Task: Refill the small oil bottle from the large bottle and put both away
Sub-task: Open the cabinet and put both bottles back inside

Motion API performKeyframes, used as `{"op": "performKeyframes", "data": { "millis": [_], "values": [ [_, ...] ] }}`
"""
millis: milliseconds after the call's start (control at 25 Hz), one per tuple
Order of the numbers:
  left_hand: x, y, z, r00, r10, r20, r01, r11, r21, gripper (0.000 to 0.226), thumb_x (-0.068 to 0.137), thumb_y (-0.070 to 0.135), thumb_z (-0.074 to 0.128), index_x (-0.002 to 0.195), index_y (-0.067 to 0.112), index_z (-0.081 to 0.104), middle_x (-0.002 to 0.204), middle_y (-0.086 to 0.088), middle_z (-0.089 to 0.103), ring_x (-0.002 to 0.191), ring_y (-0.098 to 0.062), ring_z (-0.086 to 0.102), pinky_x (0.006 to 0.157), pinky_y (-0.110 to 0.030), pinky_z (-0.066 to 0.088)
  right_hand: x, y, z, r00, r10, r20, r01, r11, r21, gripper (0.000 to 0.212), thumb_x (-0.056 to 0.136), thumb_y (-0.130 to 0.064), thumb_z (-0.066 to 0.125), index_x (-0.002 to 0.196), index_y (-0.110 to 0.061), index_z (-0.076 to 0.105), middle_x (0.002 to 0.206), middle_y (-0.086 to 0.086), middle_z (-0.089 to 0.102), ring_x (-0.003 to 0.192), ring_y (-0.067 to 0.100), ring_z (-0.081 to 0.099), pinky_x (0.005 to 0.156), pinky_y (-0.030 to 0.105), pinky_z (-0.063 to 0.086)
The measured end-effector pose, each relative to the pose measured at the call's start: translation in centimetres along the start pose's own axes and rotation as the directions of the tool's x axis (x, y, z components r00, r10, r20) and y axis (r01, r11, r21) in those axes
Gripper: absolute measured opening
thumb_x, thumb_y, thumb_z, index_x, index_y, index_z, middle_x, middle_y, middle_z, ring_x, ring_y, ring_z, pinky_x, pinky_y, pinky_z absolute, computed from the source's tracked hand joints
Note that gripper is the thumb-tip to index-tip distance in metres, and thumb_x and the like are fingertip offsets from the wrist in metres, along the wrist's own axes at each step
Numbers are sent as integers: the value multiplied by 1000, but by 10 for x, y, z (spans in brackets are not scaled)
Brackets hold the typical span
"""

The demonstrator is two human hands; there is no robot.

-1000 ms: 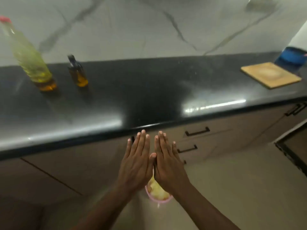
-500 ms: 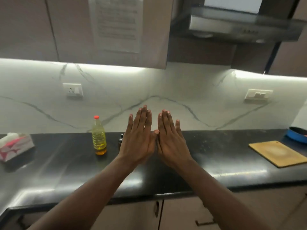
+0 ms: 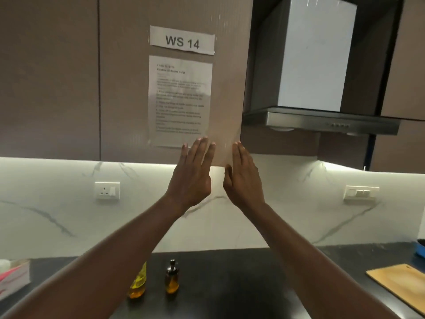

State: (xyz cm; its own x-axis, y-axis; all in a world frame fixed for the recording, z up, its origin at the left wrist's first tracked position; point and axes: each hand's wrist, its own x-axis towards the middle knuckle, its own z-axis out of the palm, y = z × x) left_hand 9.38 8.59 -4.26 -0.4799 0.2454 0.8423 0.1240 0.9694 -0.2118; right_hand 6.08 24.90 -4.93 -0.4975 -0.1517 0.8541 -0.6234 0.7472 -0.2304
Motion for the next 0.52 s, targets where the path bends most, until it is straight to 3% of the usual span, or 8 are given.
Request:
{"op": "performKeyframes", "data": {
  "millis": [80,160,280,400,520],
  "values": [
    [30,-13,24,997,68,22,-70,993,93,85,92,33,62,163,8,23,170,-19,21,157,-38,19,126,-60,16,35,18,12,994,89,-56,-83,992,92,53,106,-23,45,157,-13,36,161,10,40,144,26,42,112,36,40],
    [55,-24,55,990,133,52,-139,981,137,100,84,45,73,162,9,24,167,-19,26,155,-39,24,124,-62,19,65,44,31,977,207,-57,-185,947,262,43,104,-17,49,147,-14,49,147,8,53,130,22,51,97,26,42],
    [89,-37,110,977,190,93,-205,958,201,119,70,62,81,162,13,23,165,-18,30,153,-40,26,122,-65,20,96,85,70,907,421,-22,-342,765,546,34,97,-10,57,130,-11,66,129,9,65,118,25,61,89,29,52],
    [112,-44,158,941,310,133,-336,895,292,127,61,55,90,161,12,24,163,-20,28,151,-43,25,120,-68,18,115,113,106,874,485,23,-409,709,574,31,94,-15,61,125,-15,66,124,4,66,111,23,64,95,40,56],
    [119,-43,176,913,394,105,-404,846,347,106,66,27,88,156,11,34,160,-22,30,148,-45,28,119,-70,16,115,129,122,905,424,-33,-323,735,597,28,95,-24,66,123,-18,62,120,0,65,99,19,65,89,41,58]
  ]
}}
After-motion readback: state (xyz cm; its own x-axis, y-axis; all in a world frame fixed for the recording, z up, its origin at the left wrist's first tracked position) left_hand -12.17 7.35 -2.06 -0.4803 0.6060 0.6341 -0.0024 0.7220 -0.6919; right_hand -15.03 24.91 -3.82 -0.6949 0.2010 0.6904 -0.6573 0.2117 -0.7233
